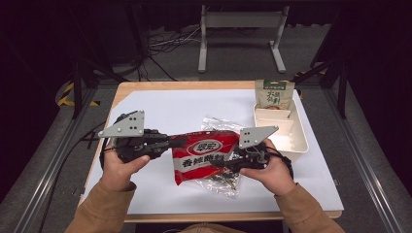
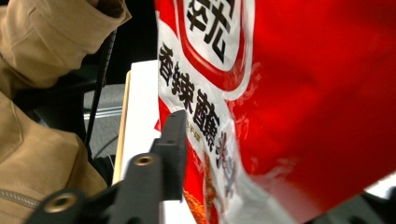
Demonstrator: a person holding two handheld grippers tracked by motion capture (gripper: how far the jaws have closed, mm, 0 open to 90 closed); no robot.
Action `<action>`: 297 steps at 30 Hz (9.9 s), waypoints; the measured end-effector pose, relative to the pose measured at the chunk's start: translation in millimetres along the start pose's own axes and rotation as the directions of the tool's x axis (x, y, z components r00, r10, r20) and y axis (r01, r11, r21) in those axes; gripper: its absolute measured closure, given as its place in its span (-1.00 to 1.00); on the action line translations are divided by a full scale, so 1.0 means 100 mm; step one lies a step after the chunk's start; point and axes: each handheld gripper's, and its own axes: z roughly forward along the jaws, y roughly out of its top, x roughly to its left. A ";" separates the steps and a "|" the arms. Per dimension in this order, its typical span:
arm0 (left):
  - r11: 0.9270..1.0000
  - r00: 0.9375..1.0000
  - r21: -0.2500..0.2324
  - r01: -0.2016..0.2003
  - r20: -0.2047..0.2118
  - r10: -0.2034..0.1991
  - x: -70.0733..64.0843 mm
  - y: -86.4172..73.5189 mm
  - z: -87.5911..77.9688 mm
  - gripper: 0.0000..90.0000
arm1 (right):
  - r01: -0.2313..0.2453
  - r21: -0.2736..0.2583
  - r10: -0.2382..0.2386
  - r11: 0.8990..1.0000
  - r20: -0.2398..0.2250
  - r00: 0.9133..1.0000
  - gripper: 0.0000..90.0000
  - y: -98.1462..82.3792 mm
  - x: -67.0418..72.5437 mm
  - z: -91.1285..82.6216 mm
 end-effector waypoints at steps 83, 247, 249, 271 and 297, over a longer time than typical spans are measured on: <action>0.981 0.930 -0.003 0.194 -0.319 -0.184 0.48 -0.67 -0.28 -0.28 | -0.111 0.153 0.062 0.982 0.297 0.953 0.94 0.55 -0.83 -1.29; 0.926 0.914 0.225 0.304 -0.341 -0.217 0.62 -0.95 0.14 -0.72 | -0.331 0.084 0.202 0.940 0.644 0.738 -0.01 -0.43 -0.90 -1.88; 0.926 0.915 0.227 0.303 -0.340 -0.216 0.61 -0.96 0.15 -0.70 | -0.326 0.063 0.216 0.943 0.628 0.748 0.01 -0.41 -0.83 -1.86; 0.896 0.904 0.260 0.358 -0.338 -0.263 0.66 -1.05 0.30 -0.48 | -0.247 0.068 0.171 0.967 0.547 0.819 -0.06 -0.38 -0.36 -1.52; 0.867 0.907 0.297 0.399 -0.265 -0.327 0.70 -1.16 0.86 -0.36 | -0.213 0.018 0.175 0.977 0.506 0.845 -0.06 -0.36 -0.24 -1.32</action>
